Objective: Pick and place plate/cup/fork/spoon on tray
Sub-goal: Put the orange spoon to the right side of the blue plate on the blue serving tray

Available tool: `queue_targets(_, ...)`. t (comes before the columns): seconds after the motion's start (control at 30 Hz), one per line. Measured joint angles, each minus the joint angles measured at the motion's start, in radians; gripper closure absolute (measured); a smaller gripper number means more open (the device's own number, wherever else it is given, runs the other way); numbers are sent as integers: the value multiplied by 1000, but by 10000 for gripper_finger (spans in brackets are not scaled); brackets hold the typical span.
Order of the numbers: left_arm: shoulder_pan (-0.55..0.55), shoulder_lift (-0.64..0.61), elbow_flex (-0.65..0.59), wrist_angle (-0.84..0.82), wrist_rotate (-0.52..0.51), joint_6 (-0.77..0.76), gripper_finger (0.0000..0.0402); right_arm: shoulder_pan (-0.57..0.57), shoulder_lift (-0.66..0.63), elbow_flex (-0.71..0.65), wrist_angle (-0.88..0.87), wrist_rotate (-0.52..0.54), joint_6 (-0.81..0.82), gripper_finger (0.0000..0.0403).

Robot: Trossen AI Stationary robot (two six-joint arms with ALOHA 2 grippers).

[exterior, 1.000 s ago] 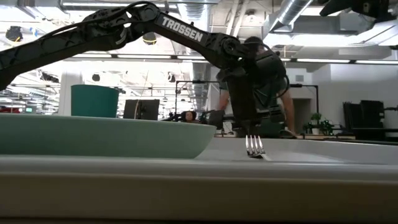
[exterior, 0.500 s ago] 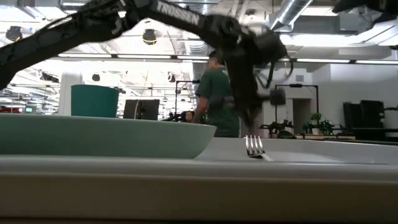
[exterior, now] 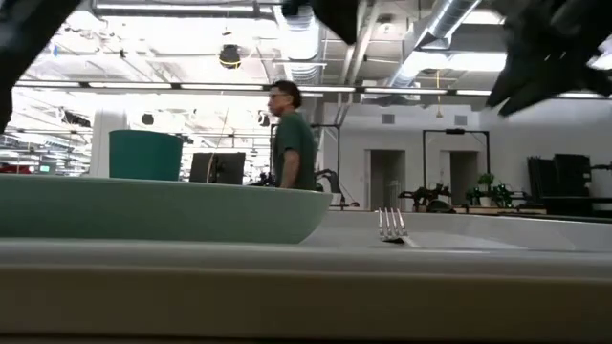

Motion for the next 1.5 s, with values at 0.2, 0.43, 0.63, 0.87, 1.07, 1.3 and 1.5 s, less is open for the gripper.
queue_targets(0.2, -84, -177, 0, -118, -24, 89, 387, -244, 0, -73, 220, -34, -239, 198)
queue_targets(0.43, -153, -327, 0, -418, -21, -127, 294, -544, 30, -88, 523, -158, -602, 144)
queue_targets(0.63, -244, -456, -181, -425, 14, -260, 186, -711, 223, -88, 685, -274, -723, 142)
queue_targets(0.87, -300, -646, -564, -341, -13, -489, 136, -835, 491, 13, 793, -395, -767, 142)
queue_targets(1.07, -299, -792, -878, -117, 27, -544, 136, -861, 657, 136, 766, -418, -792, 142)
queue_targets(1.3, -298, -886, -1119, 113, 51, -550, 145, -900, 771, 227, 637, -422, -742, 142)
queue_targets(1.5, -298, -894, -1205, 173, 55, -553, 147, -938, 815, 250, 618, -524, -710, 170)
